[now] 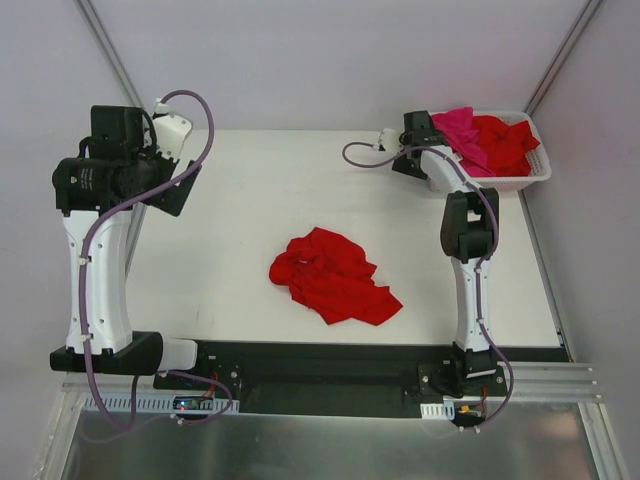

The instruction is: Fold and stack the t-shirts

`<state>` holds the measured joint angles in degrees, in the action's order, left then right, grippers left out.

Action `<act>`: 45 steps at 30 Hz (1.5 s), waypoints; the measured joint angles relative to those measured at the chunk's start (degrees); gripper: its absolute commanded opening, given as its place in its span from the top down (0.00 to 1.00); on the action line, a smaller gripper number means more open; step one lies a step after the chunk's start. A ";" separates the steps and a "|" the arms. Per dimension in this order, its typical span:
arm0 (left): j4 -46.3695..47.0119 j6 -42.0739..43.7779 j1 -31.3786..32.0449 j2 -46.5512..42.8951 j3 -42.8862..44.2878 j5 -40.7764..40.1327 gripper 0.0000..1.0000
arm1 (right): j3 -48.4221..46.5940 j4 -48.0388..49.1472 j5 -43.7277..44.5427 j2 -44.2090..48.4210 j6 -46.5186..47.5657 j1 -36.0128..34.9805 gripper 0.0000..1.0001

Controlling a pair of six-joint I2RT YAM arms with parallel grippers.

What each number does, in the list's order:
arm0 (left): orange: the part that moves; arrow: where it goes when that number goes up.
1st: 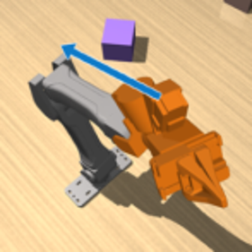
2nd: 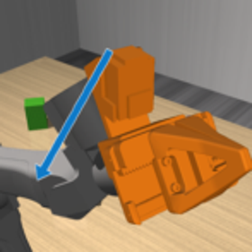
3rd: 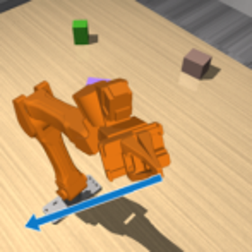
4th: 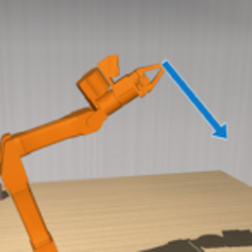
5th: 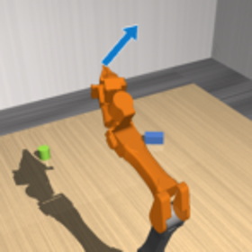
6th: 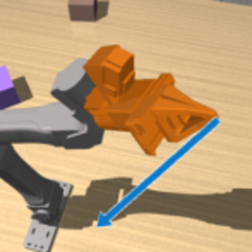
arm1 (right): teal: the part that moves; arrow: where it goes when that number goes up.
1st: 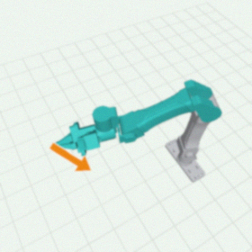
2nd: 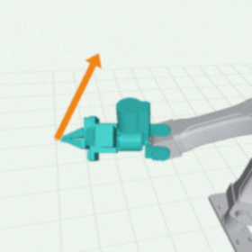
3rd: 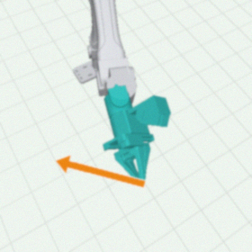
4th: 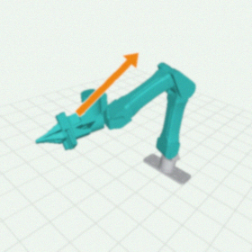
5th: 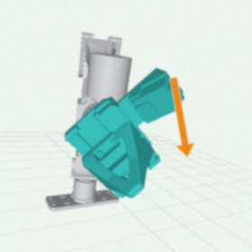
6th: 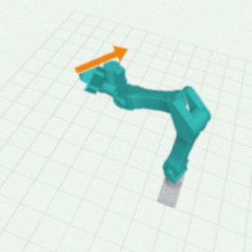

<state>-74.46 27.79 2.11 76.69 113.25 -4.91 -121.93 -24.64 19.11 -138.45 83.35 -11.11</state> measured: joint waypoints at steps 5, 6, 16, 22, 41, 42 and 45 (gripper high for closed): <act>-0.04 -0.13 -0.35 -0.42 0.00 0.28 0.01 | 0.68 1.05 0.04 0.17 -0.26 -0.35 0.04; -0.04 -0.13 -0.35 -0.57 0.00 0.31 0.01 | 1.16 1.44 0.00 0.35 -0.52 -0.39 0.04; -0.35 -0.13 -1.09 -2.29 0.00 0.46 0.01 | 2.80 0.37 -2.62 2.95 -4.07 -1.68 0.04; -0.48 -0.11 -1.09 -2.99 -0.02 0.48 0.01 | 2.80 -1.20 -5.44 4.48 -5.81 -3.85 0.04; -0.39 -0.02 -1.09 -3.04 -0.04 1.57 0.01 | -3.06 -7.82 -6.75 6.10 -9.64 -7.78 0.04; -0.39 0.07 -1.09 -3.02 -0.07 1.57 0.01 | -3.28 -7.76 -7.06 7.45 -9.66 -8.17 0.04; -0.28 0.26 -1.09 -2.80 -0.13 1.68 0.01 | -3.26 -7.17 -8.59 13.81 -9.14 -11.34 0.04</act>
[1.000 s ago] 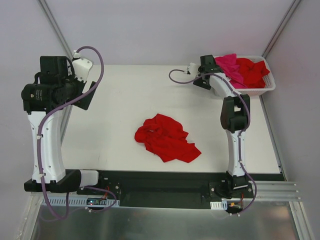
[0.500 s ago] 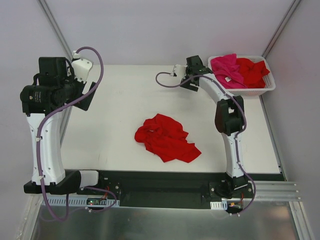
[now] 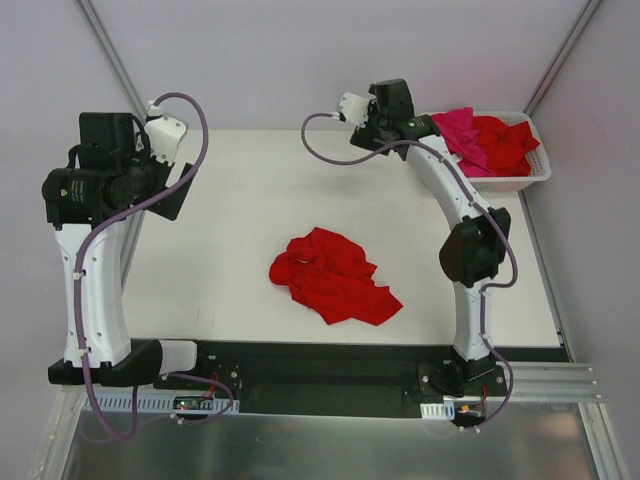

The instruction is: Fold and stack the t-shirts

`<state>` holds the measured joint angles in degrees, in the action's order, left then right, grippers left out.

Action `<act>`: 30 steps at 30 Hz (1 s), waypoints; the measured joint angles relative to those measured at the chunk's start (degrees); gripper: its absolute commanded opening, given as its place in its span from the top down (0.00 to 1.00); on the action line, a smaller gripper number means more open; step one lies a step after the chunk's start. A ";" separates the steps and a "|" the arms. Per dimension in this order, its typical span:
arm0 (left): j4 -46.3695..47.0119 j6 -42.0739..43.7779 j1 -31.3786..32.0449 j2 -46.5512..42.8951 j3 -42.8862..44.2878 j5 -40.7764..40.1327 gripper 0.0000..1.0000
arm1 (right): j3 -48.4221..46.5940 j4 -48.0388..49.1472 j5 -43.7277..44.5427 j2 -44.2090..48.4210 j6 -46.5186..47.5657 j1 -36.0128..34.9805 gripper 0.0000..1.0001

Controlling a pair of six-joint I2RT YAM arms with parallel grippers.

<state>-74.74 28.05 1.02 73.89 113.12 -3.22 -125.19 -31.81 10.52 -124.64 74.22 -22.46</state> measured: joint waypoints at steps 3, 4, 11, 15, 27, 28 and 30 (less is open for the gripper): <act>0.28 0.02 0.00 0.61 0.00 0.61 0.01 | 0.17 1.46 -0.70 7.04 0.35 -4.07 0.04; 0.37 0.02 0.00 0.81 0.00 0.92 0.01 | 0.26 1.60 -0.68 9.33 0.35 -5.46 0.04; 0.44 0.15 0.00 1.64 0.00 2.86 0.01 | 10.93 -5.40 1.77 24.35 -1.64 -3.96 0.04; 0.68 1.64 0.68 1.64 -0.52 2.73 0.01 | 7.96 -17.66 1.22 26.38 -3.67 -2.71 0.04; 2.03 10.60 16.41 5.29 -8.96 -4.35 0.01 | 18.36 -42.47 -12.02 40.96 -6.19 -9.03 0.04; 2.45 10.99 16.52 4.79 -11.10 -4.00 0.01 | 19.78 -43.10 -12.96 41.09 -6.58 -8.41 0.04; 2.86 10.88 16.44 3.48 -15.72 -2.69 0.01 | 22.60 -43.52 -15.26 41.40 -8.24 -7.28 0.04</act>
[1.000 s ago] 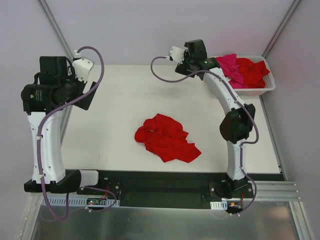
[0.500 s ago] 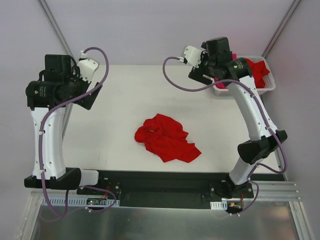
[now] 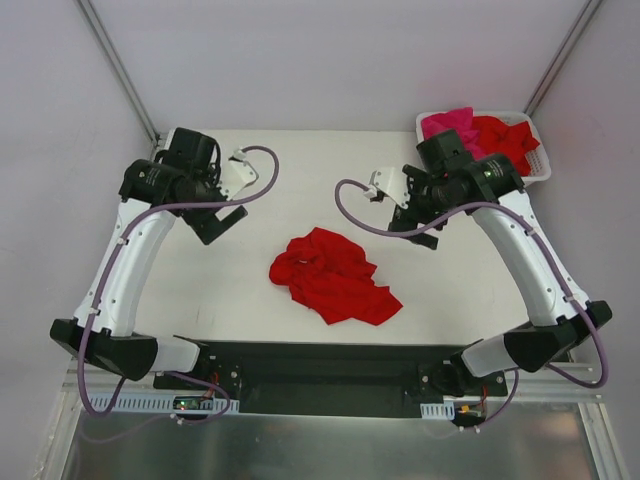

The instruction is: Fold and stack the t-shirts

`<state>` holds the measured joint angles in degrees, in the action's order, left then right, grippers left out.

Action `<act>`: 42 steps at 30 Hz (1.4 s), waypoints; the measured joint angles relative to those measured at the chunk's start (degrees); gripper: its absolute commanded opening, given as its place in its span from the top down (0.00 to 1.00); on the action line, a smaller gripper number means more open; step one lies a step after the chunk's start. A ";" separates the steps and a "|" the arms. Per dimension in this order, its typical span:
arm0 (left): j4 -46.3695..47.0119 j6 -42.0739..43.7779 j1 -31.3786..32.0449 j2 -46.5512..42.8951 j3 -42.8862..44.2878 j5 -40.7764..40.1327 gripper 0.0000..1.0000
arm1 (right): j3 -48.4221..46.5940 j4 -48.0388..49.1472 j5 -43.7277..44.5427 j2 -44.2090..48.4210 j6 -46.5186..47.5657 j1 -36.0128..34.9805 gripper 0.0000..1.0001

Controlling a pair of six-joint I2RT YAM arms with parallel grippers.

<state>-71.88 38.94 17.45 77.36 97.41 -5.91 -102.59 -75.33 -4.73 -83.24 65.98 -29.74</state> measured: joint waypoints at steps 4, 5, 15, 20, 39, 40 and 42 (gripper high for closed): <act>1.29 -4.07 -0.61 -2.54 -9.20 7.93 0.04 | 6.97 -0.13 -4.07 2.43 -4.00 1.42 0.04; 1.49 -5.35 -0.63 -2.84 -11.56 10.67 0.05 | 8.83 -0.24 -4.98 3.32 -4.63 1.64 0.04; 7.58 -14.03 0.76 4.57 -15.67 24.00 0.08 | 4.59 -1.51 -7.52 5.01 -5.27 3.28 0.04; 13.81 -15.82 3.34 12.22 -13.84 24.76 0.09 | 3.26 -1.29 -7.06 5.70 -5.27 5.16 0.04; 21.75 -17.40 10.75 28.00 -11.34 26.75 0.37 | 8.33 -1.64 -3.98 12.28 -6.64 6.03 0.04; 21.79 -17.31 11.06 28.00 -11.96 26.91 0.41 | 8.41 -1.66 -3.89 12.26 -6.64 6.10 0.04; 21.88 -17.42 11.10 28.00 -13.09 27.02 0.51 | 8.44 -1.62 -3.80 12.15 -6.64 6.21 0.04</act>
<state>-50.00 21.52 28.56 105.36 84.31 21.10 -94.15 -76.95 -8.54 -71.09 59.33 -23.53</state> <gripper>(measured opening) 0.624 0.960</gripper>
